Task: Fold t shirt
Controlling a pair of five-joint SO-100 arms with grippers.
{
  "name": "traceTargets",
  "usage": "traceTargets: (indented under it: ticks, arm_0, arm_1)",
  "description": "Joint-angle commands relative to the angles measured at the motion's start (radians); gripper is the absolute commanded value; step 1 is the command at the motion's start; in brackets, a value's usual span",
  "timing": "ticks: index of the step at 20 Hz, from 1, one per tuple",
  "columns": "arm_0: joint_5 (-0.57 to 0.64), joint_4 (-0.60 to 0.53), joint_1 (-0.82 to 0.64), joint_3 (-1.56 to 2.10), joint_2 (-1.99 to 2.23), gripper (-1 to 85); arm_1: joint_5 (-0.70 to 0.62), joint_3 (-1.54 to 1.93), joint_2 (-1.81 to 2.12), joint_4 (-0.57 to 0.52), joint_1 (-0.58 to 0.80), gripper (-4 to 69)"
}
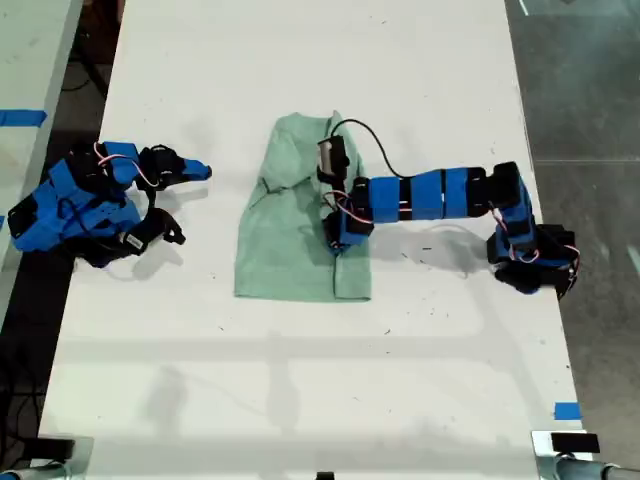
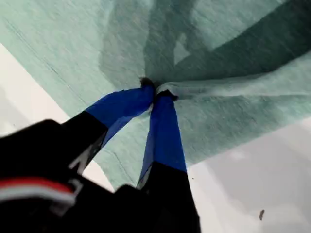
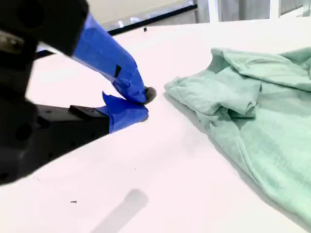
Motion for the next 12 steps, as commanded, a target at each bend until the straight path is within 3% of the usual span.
traceTargets:
  ticks: [1,2,4,12]
  arm_0:
    - [-0.011,-0.009,0.006,-0.005,0.006,0.0]
    - [-0.011,-0.009,0.006,-0.005,0.006,0.0]
    - [-0.011,-0.009,0.006,-0.005,0.006,0.0]
    - [-0.011,-0.009,0.006,-0.005,0.006,0.0]
  arm_1:
    - [-0.023,-0.069,-0.018,-0.049,-0.005,2.1]
    - [-0.029,-0.069,-0.026,-0.057,-0.006,3.9]
    - [-0.034,-0.091,-0.02,-0.021,-0.014,19.1]
    - [0.029,-0.103,0.258,0.319,-0.014,18.6]
